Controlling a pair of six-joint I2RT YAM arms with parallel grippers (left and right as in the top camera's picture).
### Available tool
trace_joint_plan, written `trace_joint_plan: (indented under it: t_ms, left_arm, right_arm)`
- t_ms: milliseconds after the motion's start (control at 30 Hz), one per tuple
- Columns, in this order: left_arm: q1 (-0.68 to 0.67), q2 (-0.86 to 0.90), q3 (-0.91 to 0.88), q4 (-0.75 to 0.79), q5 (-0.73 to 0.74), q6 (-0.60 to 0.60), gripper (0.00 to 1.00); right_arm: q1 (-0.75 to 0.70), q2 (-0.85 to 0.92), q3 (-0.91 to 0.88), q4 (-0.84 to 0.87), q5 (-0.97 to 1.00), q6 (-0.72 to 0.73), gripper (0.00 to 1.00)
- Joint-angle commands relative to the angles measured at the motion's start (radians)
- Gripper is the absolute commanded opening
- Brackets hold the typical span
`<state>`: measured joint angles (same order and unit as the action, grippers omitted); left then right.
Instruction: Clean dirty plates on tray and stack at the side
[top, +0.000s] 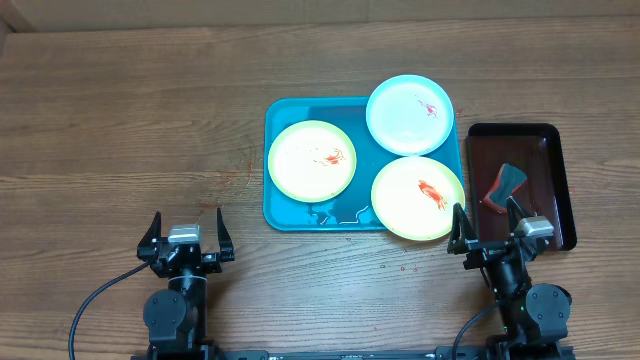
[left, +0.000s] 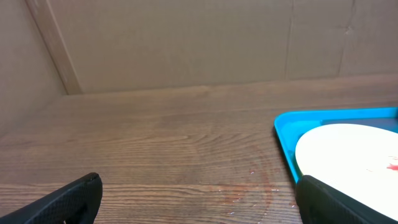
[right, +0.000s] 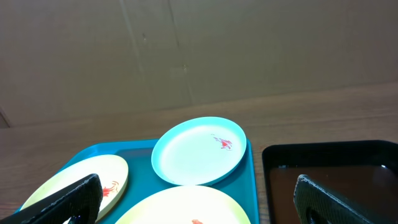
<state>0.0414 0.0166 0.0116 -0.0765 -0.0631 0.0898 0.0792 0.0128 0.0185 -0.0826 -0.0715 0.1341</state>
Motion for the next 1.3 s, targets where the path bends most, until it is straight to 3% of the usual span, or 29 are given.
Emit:
trace_joint_plan:
  t_ms: [0,533,833,1033,1267]
  left_arm:
    - [0.005,-0.012,-0.007,0.004,0.010,0.026,1.00]
    - [0.004,-0.012,-0.007,0.003,0.011,0.026,1.00]
    - [0.004,-0.012,0.017,-0.004,0.142,-0.024,1.00]
    - [0.004,0.023,0.160,-0.121,0.140,-0.027,1.00]
    - [0.004,0.242,0.411,-0.250,0.147,-0.107,1.00]
  right_arm:
    - [-0.001,-0.010,-0.011,0.005,0.000,-0.001,1.00]
    - [-0.001,-0.010,-0.011,0.004,0.002,-0.001,1.00]
    - [-0.001,-0.010,0.014,-0.015,-0.021,0.000,1.00]
    - [-0.001,-0.008,0.112,-0.089,-0.020,-0.001,1.00]
    - [-0.001,0.081,0.298,-0.225,-0.019,0.000,1.00]
